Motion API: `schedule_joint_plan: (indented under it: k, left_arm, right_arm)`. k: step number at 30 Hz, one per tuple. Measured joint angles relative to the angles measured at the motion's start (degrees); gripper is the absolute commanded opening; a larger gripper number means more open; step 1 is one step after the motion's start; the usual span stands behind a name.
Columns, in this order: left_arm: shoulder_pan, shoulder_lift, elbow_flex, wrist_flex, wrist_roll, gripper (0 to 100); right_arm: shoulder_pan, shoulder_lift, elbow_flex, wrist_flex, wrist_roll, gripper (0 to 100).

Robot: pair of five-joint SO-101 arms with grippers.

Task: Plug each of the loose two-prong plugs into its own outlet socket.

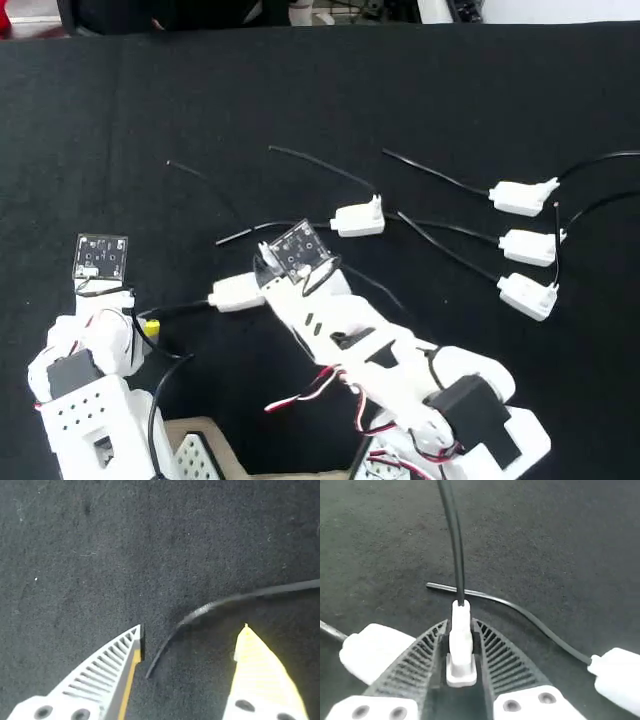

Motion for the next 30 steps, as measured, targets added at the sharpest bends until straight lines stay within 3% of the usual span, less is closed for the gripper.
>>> schedule_joint_plan:
  k: [5,10,20,26,30]
  left_arm:
    - [1.1,0.0,0.0,0.0,-0.9,30]
    - [10.2,0.0,0.0,0.0,-7.0,30]
    - [29.6,0.0,-0.4,-6.4,-11.4,30]
    - [38.8,0.0,-0.4,-6.5,-13.0,30]
    - [40.8,3.0,-3.3,-6.5,-14.9,30]
  right_arm:
    - [1.4,-1.4,0.0,-0.9,0.1,1.2]
    - [9.3,-11.3,0.0,1.1,-0.1,1.2]
    - [33.3,-47.4,-1.8,35.3,-17.7,1.2]
    - [37.7,-51.5,-5.9,49.4,-18.5,1.2]
    - [38.1,-46.6,-11.4,59.0,-18.7,1.2]
